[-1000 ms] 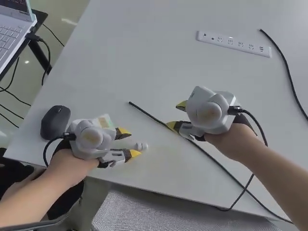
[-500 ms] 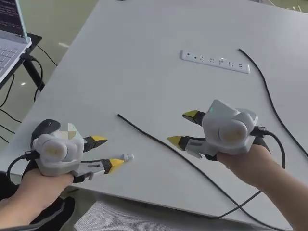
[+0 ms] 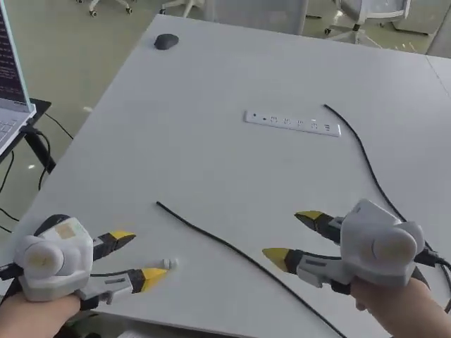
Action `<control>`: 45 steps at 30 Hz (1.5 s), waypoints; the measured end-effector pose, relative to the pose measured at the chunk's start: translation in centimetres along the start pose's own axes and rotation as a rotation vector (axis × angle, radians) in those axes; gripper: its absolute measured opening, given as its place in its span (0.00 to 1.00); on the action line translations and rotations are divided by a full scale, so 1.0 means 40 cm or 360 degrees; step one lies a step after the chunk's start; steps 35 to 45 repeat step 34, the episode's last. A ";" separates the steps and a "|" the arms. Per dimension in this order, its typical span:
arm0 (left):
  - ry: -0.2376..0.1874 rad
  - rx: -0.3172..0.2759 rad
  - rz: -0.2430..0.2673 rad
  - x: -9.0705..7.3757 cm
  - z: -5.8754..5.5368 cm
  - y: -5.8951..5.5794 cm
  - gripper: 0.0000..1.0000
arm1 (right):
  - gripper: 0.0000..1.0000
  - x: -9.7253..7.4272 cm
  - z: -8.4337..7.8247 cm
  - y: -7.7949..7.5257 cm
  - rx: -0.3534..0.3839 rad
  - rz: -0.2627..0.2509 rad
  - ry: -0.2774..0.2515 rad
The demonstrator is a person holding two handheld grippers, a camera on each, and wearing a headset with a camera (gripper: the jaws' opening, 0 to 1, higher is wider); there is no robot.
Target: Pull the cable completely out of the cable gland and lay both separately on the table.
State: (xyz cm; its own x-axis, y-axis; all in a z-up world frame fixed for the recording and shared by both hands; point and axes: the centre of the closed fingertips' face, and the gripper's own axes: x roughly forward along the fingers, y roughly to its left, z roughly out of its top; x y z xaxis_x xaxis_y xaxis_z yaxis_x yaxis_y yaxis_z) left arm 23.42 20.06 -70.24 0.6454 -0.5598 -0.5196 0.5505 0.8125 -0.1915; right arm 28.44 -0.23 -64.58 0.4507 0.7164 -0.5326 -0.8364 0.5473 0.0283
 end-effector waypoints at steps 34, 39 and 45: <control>0.0049 -0.0172 0.0055 -0.033 -0.019 -0.077 0.95 | 0.99 -0.150 -0.269 -0.005 0.0385 0.0015 0.0165; 0.0049 -0.0172 0.0055 -0.033 -0.019 -0.077 0.95 | 0.99 -0.150 -0.269 -0.005 0.0385 0.0015 0.0165; 0.0049 -0.0172 0.0055 -0.033 -0.019 -0.077 0.95 | 0.99 -0.150 -0.269 -0.005 0.0385 0.0015 0.0165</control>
